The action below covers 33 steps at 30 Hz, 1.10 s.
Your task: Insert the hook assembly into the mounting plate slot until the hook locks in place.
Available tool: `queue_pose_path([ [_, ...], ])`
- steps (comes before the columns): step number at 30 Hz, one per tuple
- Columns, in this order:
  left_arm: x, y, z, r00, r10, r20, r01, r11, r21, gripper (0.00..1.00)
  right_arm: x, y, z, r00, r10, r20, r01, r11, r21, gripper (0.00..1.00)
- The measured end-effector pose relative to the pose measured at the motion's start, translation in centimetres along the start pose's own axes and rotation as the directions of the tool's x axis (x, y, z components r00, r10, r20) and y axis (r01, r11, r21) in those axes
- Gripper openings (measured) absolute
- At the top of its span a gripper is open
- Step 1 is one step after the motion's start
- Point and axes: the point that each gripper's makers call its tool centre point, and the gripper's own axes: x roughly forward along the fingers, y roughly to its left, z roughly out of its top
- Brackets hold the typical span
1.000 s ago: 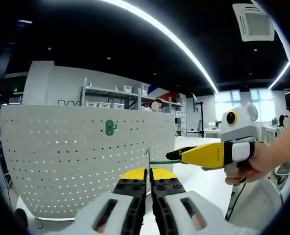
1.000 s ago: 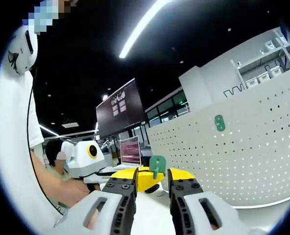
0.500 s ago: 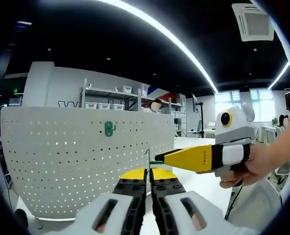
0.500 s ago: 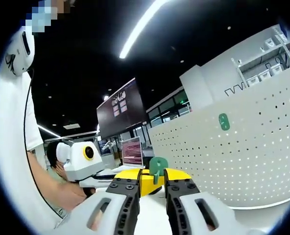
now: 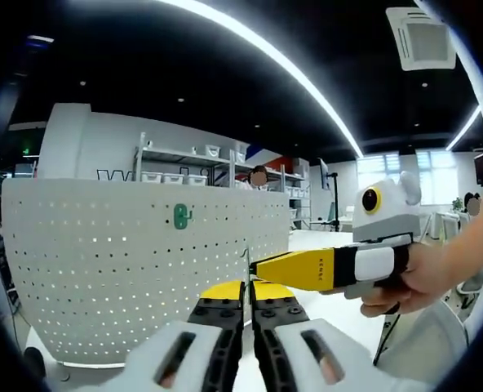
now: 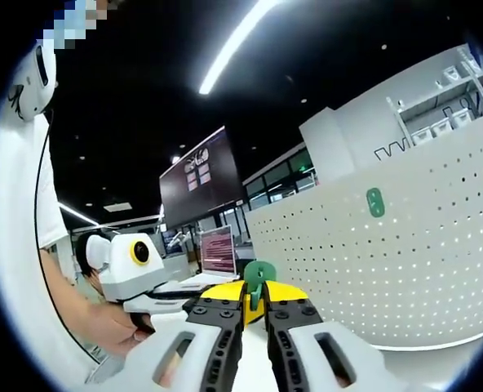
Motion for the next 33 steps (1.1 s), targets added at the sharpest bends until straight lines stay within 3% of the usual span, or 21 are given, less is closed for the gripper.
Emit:
queue_pose_path([
  [15, 0.02, -0.14, -0.03, 1.0, 0.004, -0.006, -0.004, 1.0, 0.009, 0.01, -0.06, -0.45, -0.02, 0.999, -0.049, 0.002, 0.049, 0.999, -0.009, 0.02],
  [22, 0.03, -0.1, -0.02, 1.0, 0.007, -0.008, -0.007, 1.0, 0.003, 0.01, 0.03, -0.37, 0.17, 0.998, -0.056, 0.01, 0.057, 0.996, -0.063, 0.02],
  [33, -0.11, 0.03, -0.28, 1.0, 0.015, -0.017, -0.015, 1.0, 0.002, 0.01, 0.11, -0.48, -0.17, 0.997, -0.075, -0.016, 0.075, 0.997, -0.005, 0.02],
])
